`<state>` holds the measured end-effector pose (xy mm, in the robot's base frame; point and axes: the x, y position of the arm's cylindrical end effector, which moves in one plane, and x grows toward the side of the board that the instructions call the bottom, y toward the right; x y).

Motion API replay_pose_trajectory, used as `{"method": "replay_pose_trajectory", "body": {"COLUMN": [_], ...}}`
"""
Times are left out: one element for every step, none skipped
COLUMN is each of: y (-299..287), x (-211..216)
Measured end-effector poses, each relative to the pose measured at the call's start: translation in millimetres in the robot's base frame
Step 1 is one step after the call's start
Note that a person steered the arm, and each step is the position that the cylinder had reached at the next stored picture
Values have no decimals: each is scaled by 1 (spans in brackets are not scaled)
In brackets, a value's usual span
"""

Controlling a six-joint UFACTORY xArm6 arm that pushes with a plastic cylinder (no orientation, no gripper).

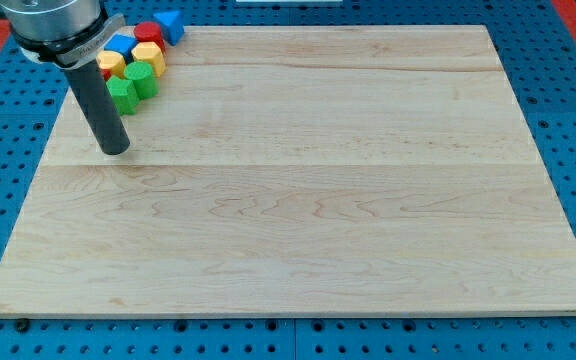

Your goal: Place your arm to the left side of the red star

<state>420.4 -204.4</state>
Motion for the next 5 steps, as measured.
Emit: {"method": "replay_pose_trajectory", "body": {"y": [0, 0, -3, -24, -98], "x": [-1, 1, 5, 36, 73]}}
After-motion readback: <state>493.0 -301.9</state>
